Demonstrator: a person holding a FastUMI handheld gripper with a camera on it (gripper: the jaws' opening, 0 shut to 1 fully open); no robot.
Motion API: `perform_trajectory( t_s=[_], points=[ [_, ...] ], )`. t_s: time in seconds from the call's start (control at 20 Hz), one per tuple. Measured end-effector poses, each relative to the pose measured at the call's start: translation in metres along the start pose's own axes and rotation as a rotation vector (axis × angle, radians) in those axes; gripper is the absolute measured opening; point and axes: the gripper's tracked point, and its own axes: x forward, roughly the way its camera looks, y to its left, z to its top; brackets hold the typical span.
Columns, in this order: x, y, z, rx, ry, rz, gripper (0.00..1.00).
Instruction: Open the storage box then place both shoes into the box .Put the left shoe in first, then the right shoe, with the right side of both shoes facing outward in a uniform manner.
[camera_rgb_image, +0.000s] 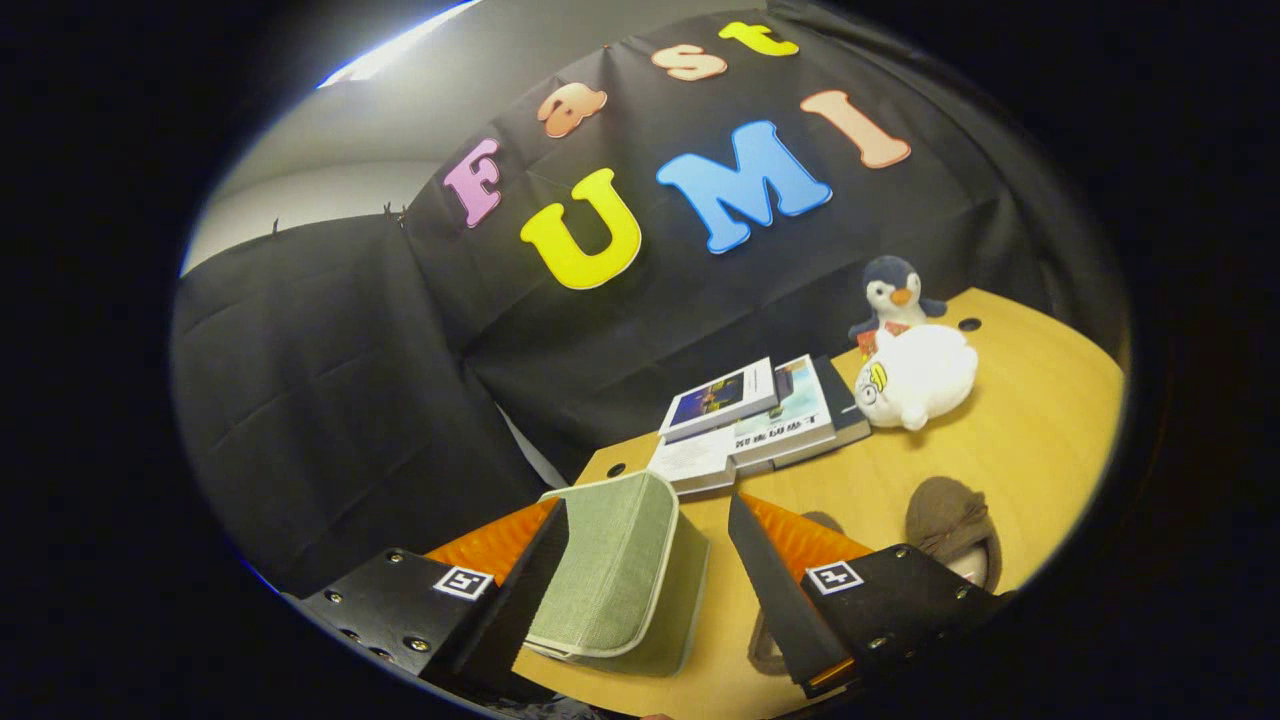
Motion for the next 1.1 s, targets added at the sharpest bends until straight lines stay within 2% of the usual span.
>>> perform_trajectory(
  t_s=[0.4, 0.85, 1.1],
  points=[
    [0.015, -0.001, -0.049, 0.301, 0.12, 0.07, 0.98],
    [0.034, 0.002, -0.089, 0.549, 0.213, 0.125, 0.97],
    [0.037, 0.007, -0.109, 0.621, 0.266, 0.159, 0.97]
  ],
)
